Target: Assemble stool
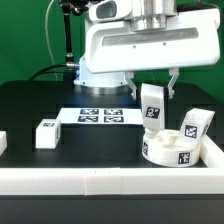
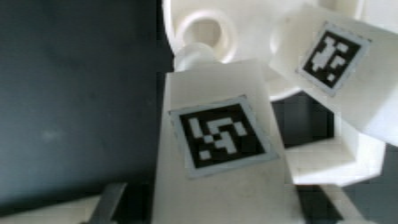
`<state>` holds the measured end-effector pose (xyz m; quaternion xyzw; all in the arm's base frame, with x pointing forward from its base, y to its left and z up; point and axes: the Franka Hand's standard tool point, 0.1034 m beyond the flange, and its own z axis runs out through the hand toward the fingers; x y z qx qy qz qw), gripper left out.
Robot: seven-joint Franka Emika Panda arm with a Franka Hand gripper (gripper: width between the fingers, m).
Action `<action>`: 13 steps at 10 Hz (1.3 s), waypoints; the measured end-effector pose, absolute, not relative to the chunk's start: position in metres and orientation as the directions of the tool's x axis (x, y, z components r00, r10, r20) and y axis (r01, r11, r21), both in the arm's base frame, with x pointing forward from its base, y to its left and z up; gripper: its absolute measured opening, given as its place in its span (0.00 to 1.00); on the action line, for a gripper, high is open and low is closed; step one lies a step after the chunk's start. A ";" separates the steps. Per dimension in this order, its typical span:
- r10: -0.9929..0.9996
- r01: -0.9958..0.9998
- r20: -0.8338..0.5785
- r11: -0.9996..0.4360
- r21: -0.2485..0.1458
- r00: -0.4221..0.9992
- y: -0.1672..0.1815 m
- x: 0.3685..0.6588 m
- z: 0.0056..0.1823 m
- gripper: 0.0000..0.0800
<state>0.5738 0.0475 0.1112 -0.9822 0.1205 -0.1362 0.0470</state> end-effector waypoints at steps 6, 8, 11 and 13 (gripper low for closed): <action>-0.302 -0.264 0.288 -0.951 -0.164 0.909 0.036 0.567 0.117 0.41; -0.311 -0.269 0.291 -0.947 -0.176 0.905 0.037 0.565 0.113 0.41; -0.314 -0.272 0.289 -0.946 -0.175 0.905 0.035 0.564 0.113 0.41; -0.328 -0.284 0.290 -0.941 -0.184 0.899 0.036 0.559 0.109 0.41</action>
Offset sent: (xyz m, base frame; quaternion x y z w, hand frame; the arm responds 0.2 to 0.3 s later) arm -0.0166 0.0079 0.0084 0.0470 -0.0012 0.0514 0.9976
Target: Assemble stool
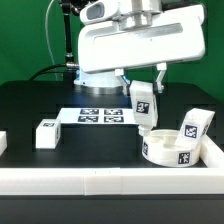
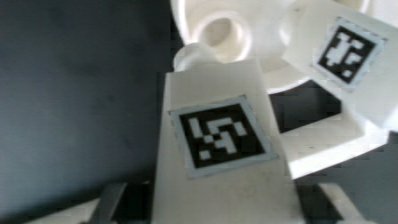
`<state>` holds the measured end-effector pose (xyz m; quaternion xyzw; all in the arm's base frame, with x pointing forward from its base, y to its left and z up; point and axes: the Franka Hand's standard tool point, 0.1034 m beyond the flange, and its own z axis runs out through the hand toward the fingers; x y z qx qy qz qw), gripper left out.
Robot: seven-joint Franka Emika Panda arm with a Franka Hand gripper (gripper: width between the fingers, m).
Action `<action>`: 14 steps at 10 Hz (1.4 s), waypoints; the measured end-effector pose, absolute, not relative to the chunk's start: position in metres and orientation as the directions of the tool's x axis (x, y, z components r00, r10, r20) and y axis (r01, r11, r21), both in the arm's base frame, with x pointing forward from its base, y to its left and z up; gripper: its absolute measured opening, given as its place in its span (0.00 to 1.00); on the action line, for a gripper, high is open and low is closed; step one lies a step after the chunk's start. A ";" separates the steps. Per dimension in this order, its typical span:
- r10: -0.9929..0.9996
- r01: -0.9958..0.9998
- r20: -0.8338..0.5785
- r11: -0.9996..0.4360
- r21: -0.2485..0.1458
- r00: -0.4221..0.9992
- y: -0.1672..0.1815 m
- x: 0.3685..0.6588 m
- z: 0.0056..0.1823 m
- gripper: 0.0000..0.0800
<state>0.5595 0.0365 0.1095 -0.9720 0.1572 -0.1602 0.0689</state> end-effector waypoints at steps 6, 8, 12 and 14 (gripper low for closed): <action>-0.304 -0.260 0.304 -0.949 -0.177 0.903 0.051 0.558 0.096 0.41; -0.302 -0.258 0.311 -0.950 -0.174 0.901 0.052 0.559 0.093 0.41; -0.296 -0.258 0.376 -0.954 -0.150 0.878 0.041 0.558 0.087 0.41; -0.298 -0.262 0.421 -0.954 -0.144 0.857 0.038 0.557 0.087 0.41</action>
Offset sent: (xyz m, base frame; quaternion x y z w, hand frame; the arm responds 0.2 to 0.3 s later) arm 0.0045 0.0093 -0.0068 0.0052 0.0167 -0.0076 0.9998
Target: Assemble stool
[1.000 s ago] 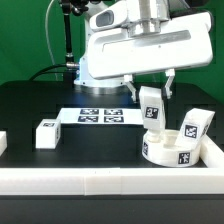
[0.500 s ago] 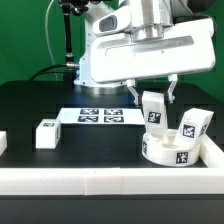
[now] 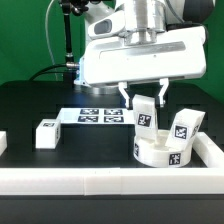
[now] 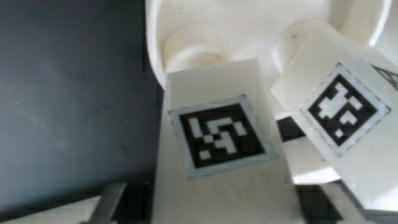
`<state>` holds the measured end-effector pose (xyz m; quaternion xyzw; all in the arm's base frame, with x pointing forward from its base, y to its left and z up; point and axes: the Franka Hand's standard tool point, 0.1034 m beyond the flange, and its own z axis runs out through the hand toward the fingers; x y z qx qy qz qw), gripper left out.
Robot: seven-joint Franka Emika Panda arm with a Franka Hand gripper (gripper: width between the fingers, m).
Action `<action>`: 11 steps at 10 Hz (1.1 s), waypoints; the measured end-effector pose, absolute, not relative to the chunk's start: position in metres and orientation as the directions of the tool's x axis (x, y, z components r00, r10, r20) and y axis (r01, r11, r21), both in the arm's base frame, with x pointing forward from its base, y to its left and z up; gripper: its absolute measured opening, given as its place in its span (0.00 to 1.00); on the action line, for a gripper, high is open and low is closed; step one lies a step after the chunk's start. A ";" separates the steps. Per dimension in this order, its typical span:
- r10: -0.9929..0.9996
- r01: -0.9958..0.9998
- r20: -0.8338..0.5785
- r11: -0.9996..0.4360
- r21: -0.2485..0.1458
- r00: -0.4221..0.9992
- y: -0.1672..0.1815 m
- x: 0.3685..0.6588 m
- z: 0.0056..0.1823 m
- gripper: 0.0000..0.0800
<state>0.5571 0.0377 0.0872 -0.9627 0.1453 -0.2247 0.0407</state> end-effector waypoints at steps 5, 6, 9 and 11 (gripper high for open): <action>-0.301 -0.265 0.409 -0.953 -0.144 0.861 0.035 0.557 0.089 0.71; -0.305 -0.268 0.404 -0.952 -0.147 0.862 0.032 0.558 0.093 0.79; -0.305 -0.268 0.339 -0.951 -0.154 0.890 0.018 0.559 0.108 0.81; -0.312 -0.272 0.319 -0.948 -0.165 0.895 0.012 0.570 0.118 0.81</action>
Offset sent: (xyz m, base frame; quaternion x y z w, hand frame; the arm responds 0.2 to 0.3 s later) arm 0.0000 0.0000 0.0000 0.0000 0.0000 0.0000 1.0000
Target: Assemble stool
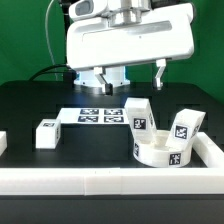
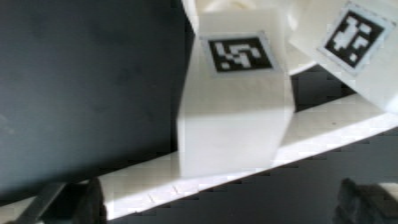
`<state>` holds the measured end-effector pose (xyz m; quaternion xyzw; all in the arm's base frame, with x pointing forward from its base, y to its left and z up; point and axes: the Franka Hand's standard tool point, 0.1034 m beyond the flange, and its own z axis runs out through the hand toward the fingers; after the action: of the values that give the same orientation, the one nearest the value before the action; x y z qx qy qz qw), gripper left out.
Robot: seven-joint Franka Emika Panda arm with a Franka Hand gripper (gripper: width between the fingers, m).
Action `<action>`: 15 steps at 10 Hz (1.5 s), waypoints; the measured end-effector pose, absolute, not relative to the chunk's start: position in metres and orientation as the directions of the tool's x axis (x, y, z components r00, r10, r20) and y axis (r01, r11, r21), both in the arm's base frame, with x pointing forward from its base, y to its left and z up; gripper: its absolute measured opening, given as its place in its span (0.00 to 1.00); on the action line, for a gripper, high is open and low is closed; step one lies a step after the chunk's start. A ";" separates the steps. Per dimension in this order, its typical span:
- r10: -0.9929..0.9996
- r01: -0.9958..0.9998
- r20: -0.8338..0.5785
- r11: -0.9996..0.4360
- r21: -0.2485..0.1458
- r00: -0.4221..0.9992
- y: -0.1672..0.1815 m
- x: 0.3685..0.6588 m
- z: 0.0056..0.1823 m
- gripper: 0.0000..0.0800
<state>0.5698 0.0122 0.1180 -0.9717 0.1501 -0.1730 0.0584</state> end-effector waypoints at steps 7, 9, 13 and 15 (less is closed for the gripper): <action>-0.286 -0.258 0.153 -0.949 -0.179 0.946 0.014 0.558 0.102 0.81; -0.278 -0.269 0.012 -0.941 -0.206 0.961 0.019 0.554 0.102 0.81; -0.068 -0.074 -0.036 -0.981 -0.180 0.997 0.018 0.564 0.103 0.81; 0.011 0.007 -0.024 -0.985 -0.173 1.000 0.021 0.566 0.103 0.81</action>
Offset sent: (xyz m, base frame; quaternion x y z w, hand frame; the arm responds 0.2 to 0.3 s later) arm 0.0000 0.0000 0.0000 0.0000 -0.0650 0.0000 0.9979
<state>0.5658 0.0212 0.1033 -0.9962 -0.0046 0.0126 0.0866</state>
